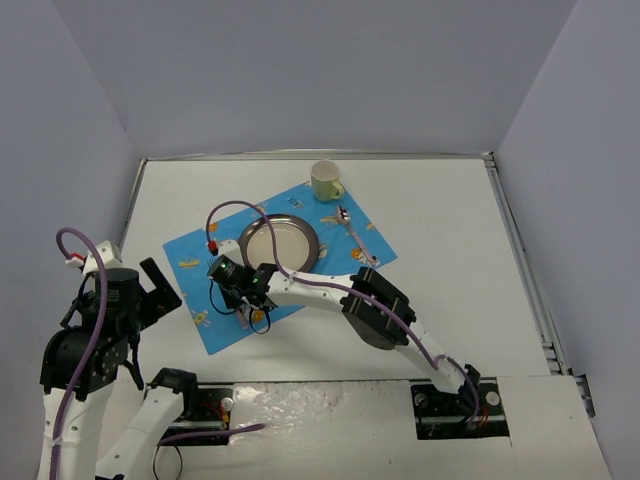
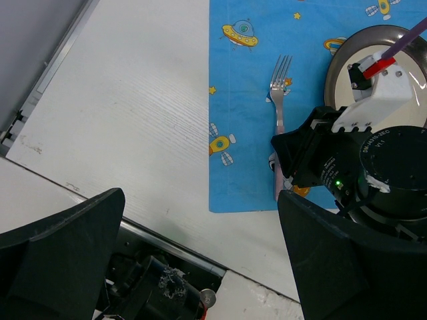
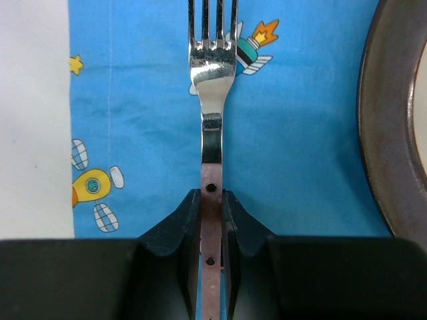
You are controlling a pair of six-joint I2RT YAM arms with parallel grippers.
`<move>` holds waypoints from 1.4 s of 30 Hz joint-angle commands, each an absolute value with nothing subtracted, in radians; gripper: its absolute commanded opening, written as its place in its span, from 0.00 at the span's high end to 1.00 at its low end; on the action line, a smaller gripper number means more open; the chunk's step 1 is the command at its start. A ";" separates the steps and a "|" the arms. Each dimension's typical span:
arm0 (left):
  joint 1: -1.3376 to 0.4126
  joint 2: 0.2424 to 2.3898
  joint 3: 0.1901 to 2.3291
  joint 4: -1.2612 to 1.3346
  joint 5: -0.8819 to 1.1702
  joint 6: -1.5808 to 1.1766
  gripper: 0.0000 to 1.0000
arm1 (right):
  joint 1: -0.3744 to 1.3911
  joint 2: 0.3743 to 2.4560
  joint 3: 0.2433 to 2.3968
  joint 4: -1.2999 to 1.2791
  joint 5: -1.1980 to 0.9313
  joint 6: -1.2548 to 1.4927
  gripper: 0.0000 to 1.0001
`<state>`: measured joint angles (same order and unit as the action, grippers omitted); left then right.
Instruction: Set the dinner table for one person
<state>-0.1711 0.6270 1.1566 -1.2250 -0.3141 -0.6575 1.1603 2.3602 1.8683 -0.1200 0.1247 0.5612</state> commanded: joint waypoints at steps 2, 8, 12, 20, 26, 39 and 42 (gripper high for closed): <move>-0.178 0.635 1.175 -1.206 -0.310 -0.647 0.03 | 1.175 2.351 1.925 -0.084 0.158 0.566 1.00; -0.178 0.634 1.170 -1.206 -0.312 -0.647 0.03 | 1.177 2.362 1.929 -0.084 0.154 0.555 1.00; -0.178 0.633 1.164 -1.203 -0.309 -0.650 0.03 | 1.177 2.369 1.930 -0.084 0.150 0.561 1.00; -0.178 0.635 1.161 -1.199 -0.307 -0.650 0.03 | 1.177 2.383 1.935 -0.084 0.142 0.575 0.99; -0.178 0.637 1.158 -1.195 -0.307 -0.650 0.03 | 1.176 2.390 1.936 -0.084 0.142 0.584 0.92; -0.178 0.635 1.148 -1.192 -0.303 -0.652 0.03 | 1.176 2.385 1.921 -0.084 0.125 0.587 0.82; -0.178 0.633 1.146 -1.192 -0.302 -0.652 0.03 | 1.177 2.384 1.921 -0.084 0.123 0.588 0.83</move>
